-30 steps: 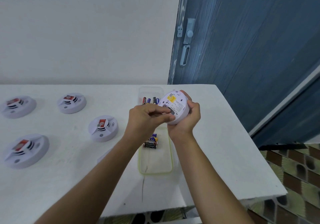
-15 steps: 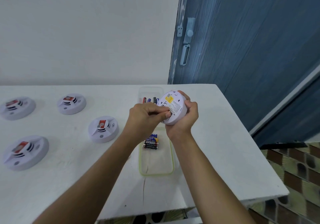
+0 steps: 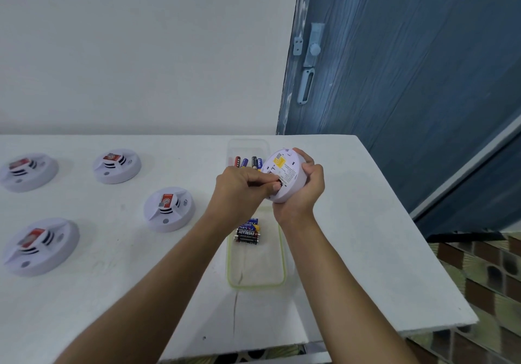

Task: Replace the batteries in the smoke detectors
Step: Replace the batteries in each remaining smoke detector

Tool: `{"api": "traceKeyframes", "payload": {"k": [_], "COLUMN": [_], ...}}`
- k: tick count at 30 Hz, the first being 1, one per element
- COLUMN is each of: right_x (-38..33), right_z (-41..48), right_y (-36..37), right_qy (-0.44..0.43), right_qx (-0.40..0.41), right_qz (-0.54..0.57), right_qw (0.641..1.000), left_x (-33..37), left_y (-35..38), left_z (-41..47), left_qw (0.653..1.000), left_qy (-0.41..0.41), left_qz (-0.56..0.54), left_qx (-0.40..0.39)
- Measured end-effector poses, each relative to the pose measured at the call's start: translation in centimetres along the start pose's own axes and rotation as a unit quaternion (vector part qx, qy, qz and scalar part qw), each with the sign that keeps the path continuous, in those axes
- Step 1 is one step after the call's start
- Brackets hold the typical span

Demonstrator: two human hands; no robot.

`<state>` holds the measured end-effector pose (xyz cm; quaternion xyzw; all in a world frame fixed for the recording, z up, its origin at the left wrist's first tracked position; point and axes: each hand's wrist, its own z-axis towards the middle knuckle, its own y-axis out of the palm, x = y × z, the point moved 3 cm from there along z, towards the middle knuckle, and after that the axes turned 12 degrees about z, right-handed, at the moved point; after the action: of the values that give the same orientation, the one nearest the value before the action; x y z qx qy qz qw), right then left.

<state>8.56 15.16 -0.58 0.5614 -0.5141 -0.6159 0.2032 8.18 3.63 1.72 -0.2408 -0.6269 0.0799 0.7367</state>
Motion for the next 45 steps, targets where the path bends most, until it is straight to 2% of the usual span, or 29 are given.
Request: {"api": "traceKeyframes", "payload": {"k": [4,9,15,21,24,29,37,45], "right_x": [0.1,0.3,-0.5,-0.4,-0.1,-0.1,0.3,1.3], "right_z": [0.0,0.2,0.2,-0.1,-0.2,-0.2,-0.8,-1.2], "right_y": [-0.1,-0.4,0.2,0.1,0.0,0.0,0.9,1.1], "right_qy": [0.01,0.011,0.008,0.024,0.021,0.014,-0.012,-0.025], "right_qx": [-0.014,-0.01,-0.039,-0.036,-0.03,-0.032,-0.048,-0.042], "right_qz": [-0.004,0.002,0.017,0.028,0.023,0.044,0.058,0.079], "right_qw": [1.0,1.0,0.999,0.999,0.999,0.998,0.997,0.996], "left_x": [-0.4,-0.3,0.1,0.4,0.6,0.4,-0.8,-0.7], "left_y": [-0.4,-0.6,-0.6,-1.1,-1.2,-1.6,-0.4,0.3], "left_z": [0.7,1.0,0.3,0.3,0.0,-0.3,-0.5,-1.4], "left_qw": [0.997,0.996,0.994,0.996,0.997,0.992,0.982,0.977], "left_qy": [-0.047,-0.046,0.01,0.055,0.068,0.09,-0.014,-0.021], "left_qz": [-0.05,-0.052,-0.087,-0.023,0.006,-0.058,-0.128,-0.041], "left_qx": [-0.031,-0.054,-0.067,-0.062,-0.037,0.069,0.139,0.208]}}
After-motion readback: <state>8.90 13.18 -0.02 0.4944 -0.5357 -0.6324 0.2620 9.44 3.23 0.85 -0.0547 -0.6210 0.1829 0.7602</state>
